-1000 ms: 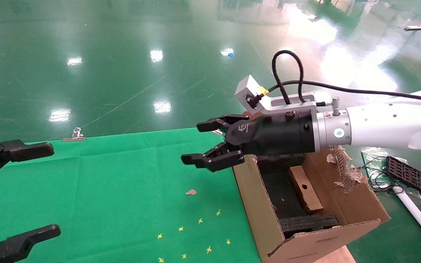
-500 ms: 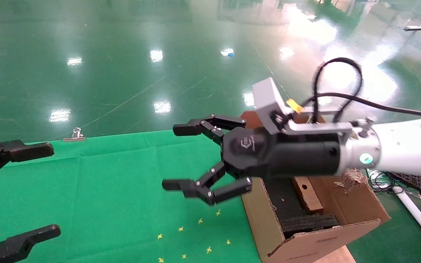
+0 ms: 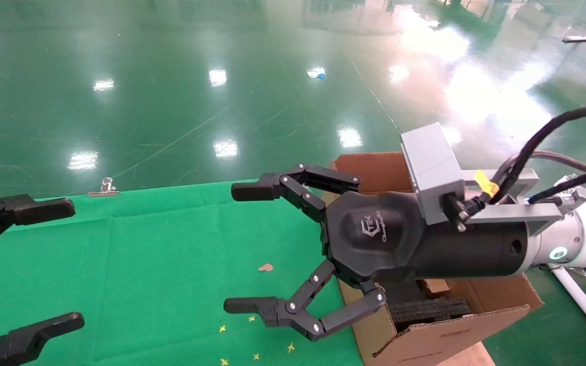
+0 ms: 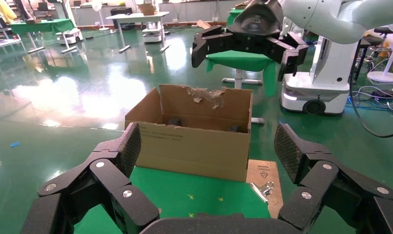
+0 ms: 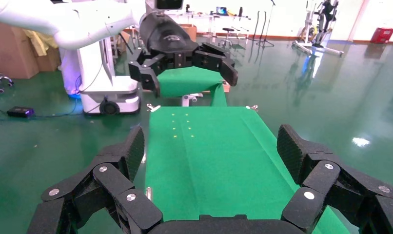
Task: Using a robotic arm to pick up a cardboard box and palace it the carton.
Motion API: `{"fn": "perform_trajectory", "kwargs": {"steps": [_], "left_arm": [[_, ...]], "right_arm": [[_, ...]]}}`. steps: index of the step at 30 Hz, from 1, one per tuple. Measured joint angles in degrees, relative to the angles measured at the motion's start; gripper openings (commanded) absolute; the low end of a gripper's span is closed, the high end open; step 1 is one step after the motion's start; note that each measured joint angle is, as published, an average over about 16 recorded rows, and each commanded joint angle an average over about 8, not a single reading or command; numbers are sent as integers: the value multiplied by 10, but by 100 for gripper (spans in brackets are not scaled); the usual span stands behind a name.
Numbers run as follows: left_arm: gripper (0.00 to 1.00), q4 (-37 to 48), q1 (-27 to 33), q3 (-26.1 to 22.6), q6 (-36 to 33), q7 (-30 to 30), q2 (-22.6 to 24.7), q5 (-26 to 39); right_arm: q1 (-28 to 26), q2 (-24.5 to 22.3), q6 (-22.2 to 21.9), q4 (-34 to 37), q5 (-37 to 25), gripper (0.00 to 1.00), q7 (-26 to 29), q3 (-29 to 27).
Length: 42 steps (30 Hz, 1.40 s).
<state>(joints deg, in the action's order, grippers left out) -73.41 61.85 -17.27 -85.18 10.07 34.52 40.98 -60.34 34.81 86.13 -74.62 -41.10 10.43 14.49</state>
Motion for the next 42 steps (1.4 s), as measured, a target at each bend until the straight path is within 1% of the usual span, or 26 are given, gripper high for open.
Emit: {"fn": "perform_trajectory", "kwargs": {"steps": [42], "left_arm": [[100, 0, 0, 0, 0, 0, 0, 0]], "right_arm": [[-14, 2, -5, 12, -8, 100, 4, 17]]}}
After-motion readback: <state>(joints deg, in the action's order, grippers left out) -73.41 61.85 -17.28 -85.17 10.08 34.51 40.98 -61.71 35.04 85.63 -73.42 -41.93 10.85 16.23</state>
